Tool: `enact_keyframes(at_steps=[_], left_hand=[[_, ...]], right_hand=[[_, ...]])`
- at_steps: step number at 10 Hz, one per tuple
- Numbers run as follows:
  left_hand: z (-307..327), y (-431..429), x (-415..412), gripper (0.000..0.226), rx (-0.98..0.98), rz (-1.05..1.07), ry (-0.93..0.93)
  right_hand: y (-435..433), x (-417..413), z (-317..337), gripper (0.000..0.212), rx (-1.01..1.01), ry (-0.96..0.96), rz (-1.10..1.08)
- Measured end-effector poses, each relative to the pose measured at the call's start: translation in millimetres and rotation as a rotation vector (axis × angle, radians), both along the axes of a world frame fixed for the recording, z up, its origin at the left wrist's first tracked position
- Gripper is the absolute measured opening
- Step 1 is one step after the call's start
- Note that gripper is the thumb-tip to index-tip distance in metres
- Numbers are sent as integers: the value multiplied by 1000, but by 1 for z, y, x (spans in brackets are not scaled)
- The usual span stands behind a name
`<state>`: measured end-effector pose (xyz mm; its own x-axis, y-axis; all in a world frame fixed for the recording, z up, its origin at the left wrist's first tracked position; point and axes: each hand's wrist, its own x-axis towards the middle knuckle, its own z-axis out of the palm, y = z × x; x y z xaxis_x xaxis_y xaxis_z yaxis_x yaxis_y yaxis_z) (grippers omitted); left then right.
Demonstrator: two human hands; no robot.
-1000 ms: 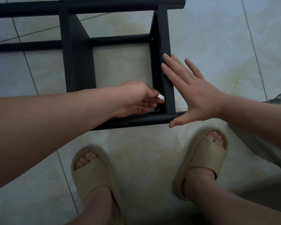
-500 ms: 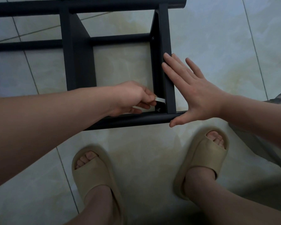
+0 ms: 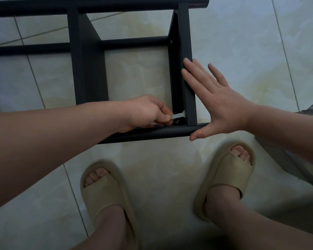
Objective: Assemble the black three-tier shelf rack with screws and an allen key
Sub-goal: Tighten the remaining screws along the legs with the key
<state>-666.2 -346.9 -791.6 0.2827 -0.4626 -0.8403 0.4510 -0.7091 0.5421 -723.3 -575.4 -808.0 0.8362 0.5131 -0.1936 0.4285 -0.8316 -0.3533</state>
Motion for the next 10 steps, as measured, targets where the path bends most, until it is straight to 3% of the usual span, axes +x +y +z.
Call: enact_keyframes(at_steps=[3,5,7,8,10], left_hand=[[-2,-1,-4,12,55,-98,-100],[6,15,-2,19,178,-196,-334],[34,65,-8,7,160,-56,-903],[43,91,-7,8,241,80,-1043],[52,124,1,8,269,283,-858]], right_hand=[[0,0,1,138,-4,8,10],[6,-1,22,135,-67,83,-7],[56,-16,53,86,-9,-4,71],[90,-18,59,73,8,48,151],[134,-6,51,58,-150,149,203]])
